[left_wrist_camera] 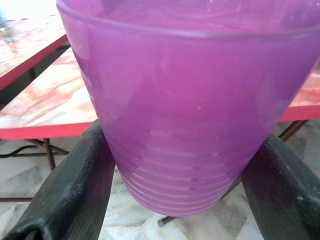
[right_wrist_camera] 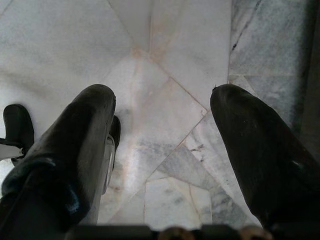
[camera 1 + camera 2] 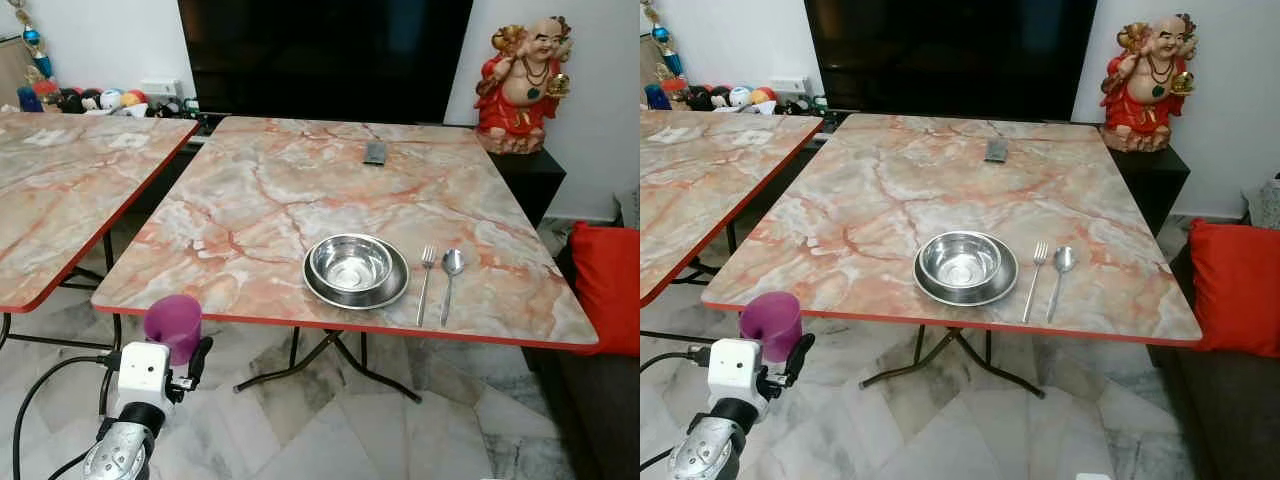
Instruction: Setting the table
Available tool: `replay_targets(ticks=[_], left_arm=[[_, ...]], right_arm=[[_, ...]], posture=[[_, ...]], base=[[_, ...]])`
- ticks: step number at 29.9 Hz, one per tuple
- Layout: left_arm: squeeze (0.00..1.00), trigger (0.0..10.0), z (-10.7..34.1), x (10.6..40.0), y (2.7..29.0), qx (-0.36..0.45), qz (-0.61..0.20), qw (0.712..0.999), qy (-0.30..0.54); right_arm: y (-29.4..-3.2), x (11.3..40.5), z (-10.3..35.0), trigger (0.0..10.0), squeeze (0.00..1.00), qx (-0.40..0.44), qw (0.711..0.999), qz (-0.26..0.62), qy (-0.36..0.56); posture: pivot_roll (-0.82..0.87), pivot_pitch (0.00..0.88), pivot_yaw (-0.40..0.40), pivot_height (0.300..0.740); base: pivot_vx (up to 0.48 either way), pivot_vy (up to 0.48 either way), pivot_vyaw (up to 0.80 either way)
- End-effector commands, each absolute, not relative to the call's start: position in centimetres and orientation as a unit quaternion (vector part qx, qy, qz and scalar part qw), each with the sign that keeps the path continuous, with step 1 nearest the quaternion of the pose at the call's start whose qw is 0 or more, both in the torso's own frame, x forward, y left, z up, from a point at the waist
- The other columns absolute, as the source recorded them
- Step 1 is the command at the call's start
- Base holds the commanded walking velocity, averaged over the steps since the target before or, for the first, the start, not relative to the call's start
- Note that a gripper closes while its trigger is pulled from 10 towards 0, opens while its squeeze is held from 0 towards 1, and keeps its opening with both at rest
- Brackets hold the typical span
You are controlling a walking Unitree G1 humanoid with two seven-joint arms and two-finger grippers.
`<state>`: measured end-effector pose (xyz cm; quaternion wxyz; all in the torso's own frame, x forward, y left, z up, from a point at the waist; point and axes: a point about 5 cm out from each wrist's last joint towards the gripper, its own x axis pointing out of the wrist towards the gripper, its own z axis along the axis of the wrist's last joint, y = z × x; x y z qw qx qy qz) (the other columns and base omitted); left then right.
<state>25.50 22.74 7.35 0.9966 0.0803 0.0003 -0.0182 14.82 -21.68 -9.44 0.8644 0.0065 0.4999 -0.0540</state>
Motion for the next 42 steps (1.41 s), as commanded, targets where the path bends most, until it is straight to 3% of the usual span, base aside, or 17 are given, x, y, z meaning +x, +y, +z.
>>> replay_targets(ticks=[1,24,42], left_arm=[[0.00,10.0,7.9,25.9,22.4,0.074,-0.023,0.997,-0.010],[0.00,10.0,8.3,26.3,22.1,0.064,-0.020,0.998,-0.023],[0.00,10.0,9.5,28.1,20.7,0.037,-0.081,0.996,-0.013]], right_arm=[[-21.8,15.0,-9.4,10.0,0.00,0.011,0.865,-0.062,0.497],[-21.9,15.1,-9.3,10.0,0.00,0.007,0.865,-0.061,0.497],[-21.9,15.2,-9.3,10.0,0.00,0.005,0.866,-0.059,0.497]], posture=[[0.05,0.000,-0.025,0.740],[0.05,0.000,-0.034,0.740],[0.06,0.000,-0.039,0.740]], base=[[0.341,0.000,0.00],[0.344,0.000,-0.07],[0.000,0.000,0.00]])
